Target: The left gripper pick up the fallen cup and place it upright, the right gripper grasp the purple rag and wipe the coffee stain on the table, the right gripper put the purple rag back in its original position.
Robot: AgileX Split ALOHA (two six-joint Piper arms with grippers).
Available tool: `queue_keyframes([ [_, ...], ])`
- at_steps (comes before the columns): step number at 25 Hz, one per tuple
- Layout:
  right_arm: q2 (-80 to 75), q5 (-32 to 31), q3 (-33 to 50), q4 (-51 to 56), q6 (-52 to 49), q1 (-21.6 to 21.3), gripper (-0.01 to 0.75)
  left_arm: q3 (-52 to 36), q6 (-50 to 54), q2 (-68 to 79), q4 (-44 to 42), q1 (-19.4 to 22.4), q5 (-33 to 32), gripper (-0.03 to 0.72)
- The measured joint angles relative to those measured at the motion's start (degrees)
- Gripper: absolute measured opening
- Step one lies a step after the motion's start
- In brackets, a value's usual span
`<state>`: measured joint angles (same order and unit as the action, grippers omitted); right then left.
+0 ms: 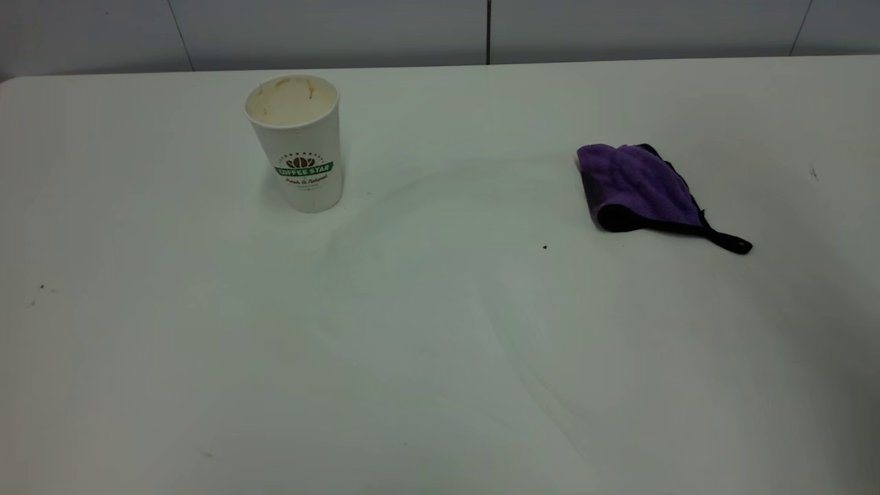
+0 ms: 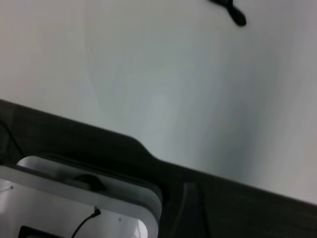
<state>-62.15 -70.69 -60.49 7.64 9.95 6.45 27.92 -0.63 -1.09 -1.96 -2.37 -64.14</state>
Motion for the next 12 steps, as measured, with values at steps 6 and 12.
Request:
queue_keyframes([
  [6, 17.6, 1.3, 17.7, -0.9, -2.6, 0.0, 0.698, 0.0, 0.0, 0.0, 0.0, 0.0, 0.0, 0.240],
  [12, 31.1, 5.2, 28.5, -2.7, -4.6, 0.0, 0.694, 0.0, 0.0, 0.0, 0.0, 0.0, 0.0, 0.240],
])
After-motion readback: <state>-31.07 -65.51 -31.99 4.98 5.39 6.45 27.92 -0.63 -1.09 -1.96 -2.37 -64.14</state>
